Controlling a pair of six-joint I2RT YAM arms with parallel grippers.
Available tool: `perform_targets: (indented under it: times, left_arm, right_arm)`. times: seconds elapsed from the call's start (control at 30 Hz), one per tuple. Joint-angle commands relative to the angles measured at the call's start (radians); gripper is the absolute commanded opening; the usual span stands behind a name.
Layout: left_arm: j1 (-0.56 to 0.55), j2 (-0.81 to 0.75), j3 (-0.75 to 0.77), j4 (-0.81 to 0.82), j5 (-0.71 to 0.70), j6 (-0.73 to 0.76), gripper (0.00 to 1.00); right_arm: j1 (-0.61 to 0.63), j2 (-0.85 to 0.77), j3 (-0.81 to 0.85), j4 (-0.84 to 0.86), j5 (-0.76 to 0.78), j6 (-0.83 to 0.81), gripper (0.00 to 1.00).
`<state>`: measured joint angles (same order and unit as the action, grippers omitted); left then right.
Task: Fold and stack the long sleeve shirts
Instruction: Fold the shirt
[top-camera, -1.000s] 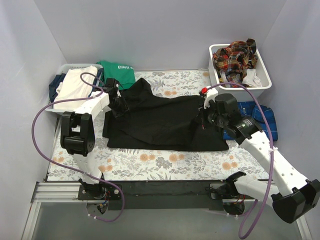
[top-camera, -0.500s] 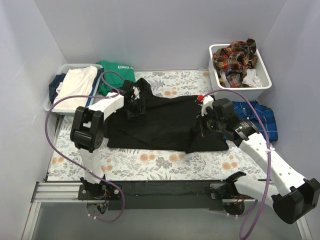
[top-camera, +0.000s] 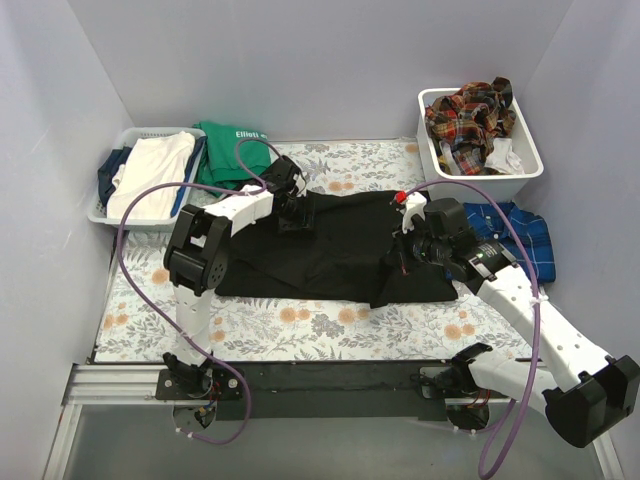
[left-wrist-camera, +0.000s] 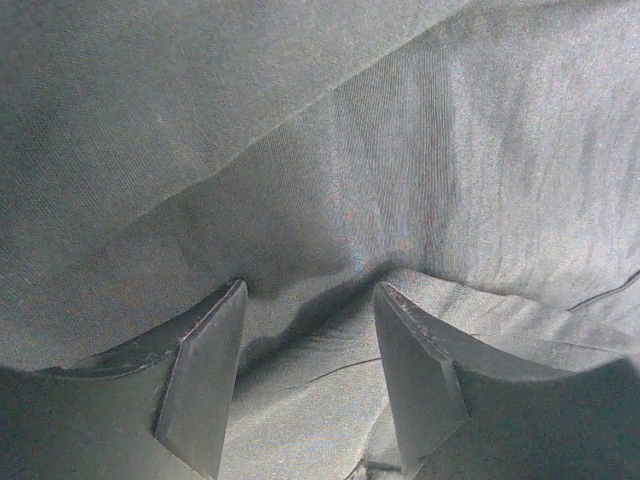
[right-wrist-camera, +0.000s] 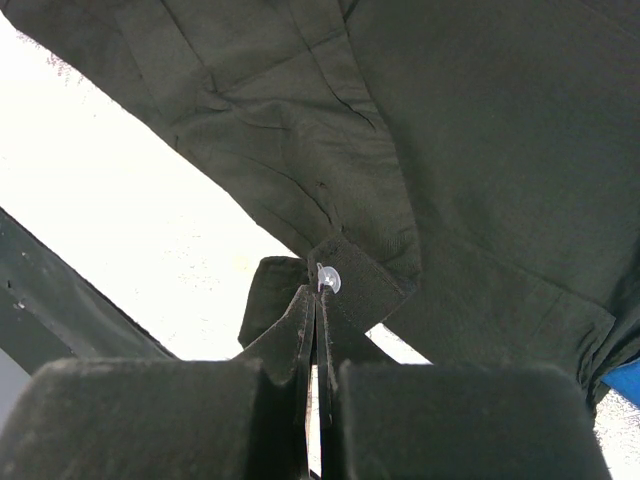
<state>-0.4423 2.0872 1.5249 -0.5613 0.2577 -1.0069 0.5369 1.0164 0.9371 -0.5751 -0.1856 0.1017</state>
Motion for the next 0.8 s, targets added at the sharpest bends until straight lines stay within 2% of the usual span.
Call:
perform_targets:
  times: [0.0, 0.53, 0.77]
  left_arm:
    - [-0.021, -0.036, -0.028, 0.008, -0.025, 0.031, 0.53]
    - [-0.047, -0.141, -0.14, 0.038, 0.058, 0.047, 0.51]
    - [-0.052, -0.119, -0.126, 0.034, 0.051, 0.051, 0.33]
  right_arm:
    - [-0.003, 0.001, -0.001, 0.024, 0.008, 0.004, 0.01]
    - [-0.003, 0.025, -0.003, 0.026, 0.031, 0.0, 0.01]
    - [-0.003, 0.027, -0.008, 0.024, 0.035, 0.001, 0.01]
